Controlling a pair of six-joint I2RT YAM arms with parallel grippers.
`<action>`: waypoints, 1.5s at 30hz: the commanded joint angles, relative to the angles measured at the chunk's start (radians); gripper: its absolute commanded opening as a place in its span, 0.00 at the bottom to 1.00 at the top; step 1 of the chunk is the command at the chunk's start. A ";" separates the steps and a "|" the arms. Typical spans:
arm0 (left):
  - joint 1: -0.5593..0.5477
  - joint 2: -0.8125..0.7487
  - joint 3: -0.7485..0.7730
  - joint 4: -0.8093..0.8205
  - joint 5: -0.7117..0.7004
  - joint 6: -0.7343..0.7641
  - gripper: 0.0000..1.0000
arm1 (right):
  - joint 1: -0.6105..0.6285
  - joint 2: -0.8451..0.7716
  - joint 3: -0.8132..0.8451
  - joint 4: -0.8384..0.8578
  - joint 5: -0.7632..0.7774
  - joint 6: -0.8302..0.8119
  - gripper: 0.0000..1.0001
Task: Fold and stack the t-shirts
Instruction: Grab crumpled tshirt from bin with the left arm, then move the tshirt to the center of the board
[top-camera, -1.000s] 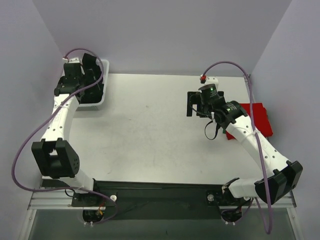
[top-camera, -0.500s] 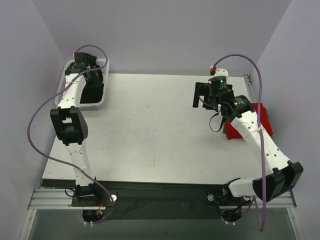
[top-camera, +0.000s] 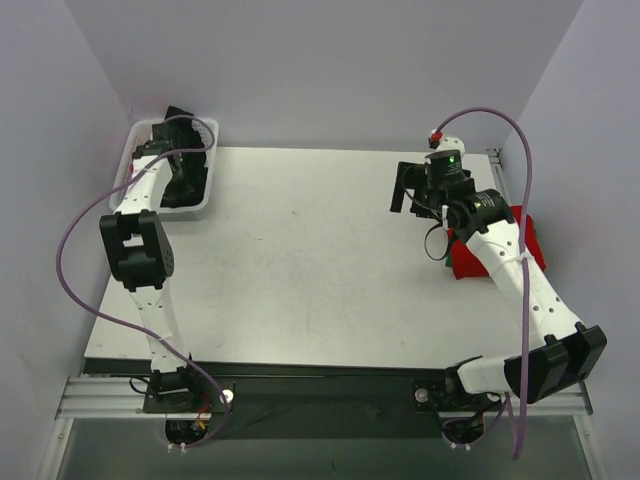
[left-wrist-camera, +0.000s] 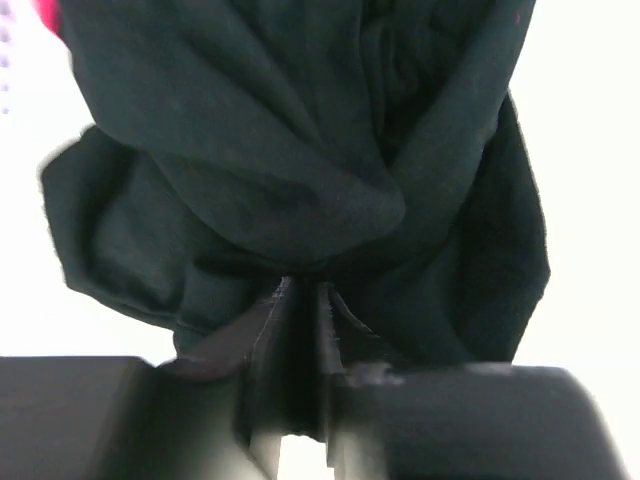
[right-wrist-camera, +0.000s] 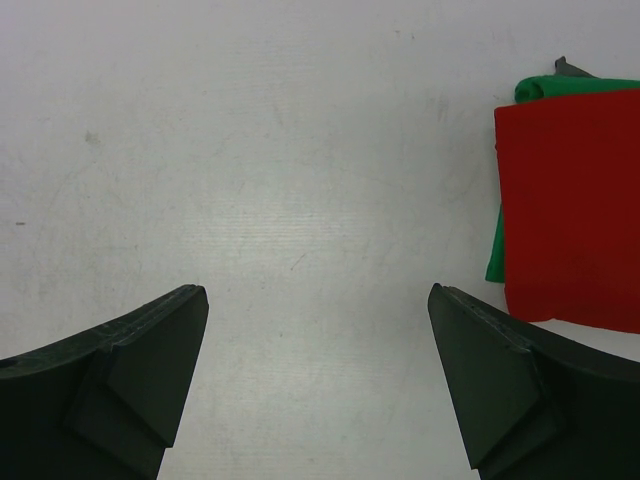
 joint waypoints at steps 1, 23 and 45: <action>0.031 -0.099 -0.044 0.073 0.091 -0.020 0.18 | -0.009 0.007 0.002 -0.001 -0.015 0.004 1.00; 0.060 -0.529 0.194 0.326 0.329 -0.112 0.00 | -0.012 -0.044 -0.035 0.001 -0.051 0.048 0.99; -0.179 -0.580 0.432 0.841 0.720 -0.541 0.00 | -0.014 -0.127 -0.101 -0.001 -0.052 0.090 0.99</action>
